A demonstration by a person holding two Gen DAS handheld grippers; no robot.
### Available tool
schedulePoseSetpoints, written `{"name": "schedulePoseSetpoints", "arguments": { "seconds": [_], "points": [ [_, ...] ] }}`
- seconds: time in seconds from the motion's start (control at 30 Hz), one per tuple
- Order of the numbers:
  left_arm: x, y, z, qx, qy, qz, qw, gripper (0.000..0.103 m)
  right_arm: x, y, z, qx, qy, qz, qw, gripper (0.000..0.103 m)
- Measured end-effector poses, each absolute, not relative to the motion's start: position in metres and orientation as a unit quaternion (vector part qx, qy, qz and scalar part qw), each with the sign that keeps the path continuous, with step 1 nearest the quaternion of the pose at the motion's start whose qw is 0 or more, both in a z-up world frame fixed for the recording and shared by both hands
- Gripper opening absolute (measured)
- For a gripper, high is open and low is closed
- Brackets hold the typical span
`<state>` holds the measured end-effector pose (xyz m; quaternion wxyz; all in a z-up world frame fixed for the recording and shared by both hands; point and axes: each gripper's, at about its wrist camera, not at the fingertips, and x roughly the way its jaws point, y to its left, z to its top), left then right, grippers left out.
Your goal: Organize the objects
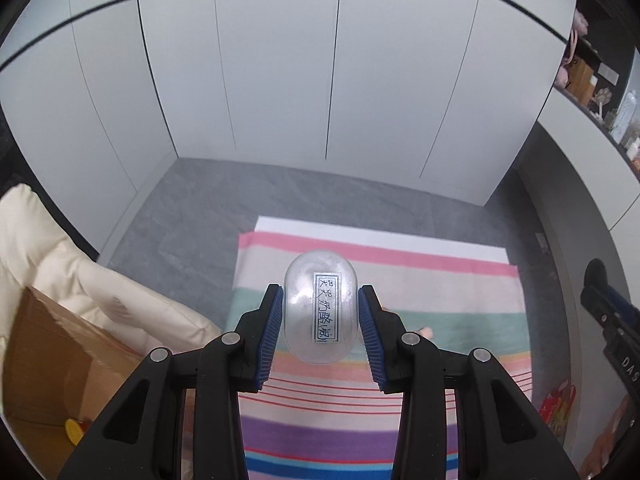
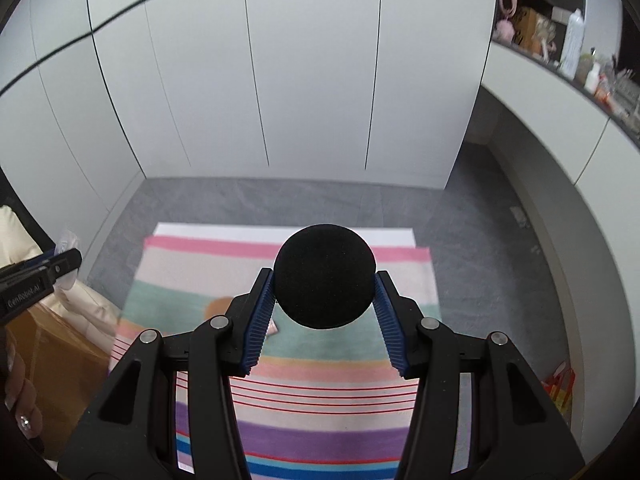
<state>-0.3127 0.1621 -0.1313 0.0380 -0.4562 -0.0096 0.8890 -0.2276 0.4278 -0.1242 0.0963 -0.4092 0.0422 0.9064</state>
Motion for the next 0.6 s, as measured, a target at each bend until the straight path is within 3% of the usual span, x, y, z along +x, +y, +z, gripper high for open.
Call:
{"name": "schedulePoseSetpoints", "arguments": {
  "seconds": [0.4, 0.6],
  "points": [
    [-0.258, 0.160, -0.033, -0.415, 0.000, 0.909, 0.033, 0.039, -0.182, 0.405, -0.035, -0.368, 0.035, 0.925, 0.090, 0.052],
    [-0.242, 0.159, -0.010, -0.405, -0.006, 0.913, 0.040, 0.040, -0.165, 0.400, -0.014, -0.358, 0.033, 0.930, 0.079, 0.052]
  ]
}}
